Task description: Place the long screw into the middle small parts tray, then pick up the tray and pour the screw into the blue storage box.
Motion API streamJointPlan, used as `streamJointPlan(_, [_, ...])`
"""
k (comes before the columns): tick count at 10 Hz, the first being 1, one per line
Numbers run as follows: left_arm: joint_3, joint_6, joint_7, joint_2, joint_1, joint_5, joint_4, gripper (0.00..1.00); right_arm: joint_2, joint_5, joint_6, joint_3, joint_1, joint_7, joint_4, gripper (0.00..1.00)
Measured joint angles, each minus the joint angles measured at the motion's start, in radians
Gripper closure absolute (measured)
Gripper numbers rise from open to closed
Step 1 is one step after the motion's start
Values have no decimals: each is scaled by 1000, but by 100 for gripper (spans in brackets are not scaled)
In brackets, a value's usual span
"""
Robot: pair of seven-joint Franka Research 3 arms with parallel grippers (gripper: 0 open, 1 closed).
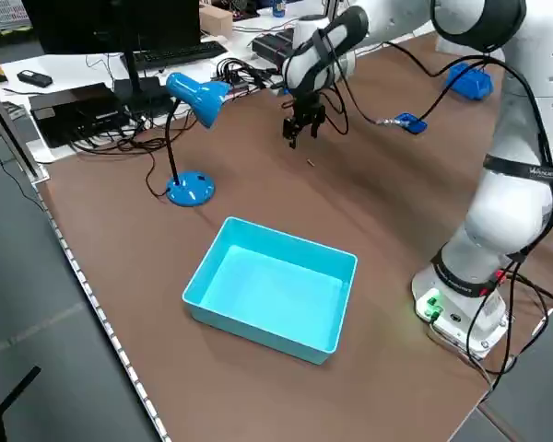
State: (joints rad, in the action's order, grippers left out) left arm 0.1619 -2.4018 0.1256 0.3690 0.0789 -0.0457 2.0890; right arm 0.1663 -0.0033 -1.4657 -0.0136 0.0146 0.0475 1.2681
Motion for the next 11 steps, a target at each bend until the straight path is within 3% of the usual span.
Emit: streamJointPlan(11, [3,-119,23,73,-17,0,55,10,16,0,-5,0,6,0,3,0])
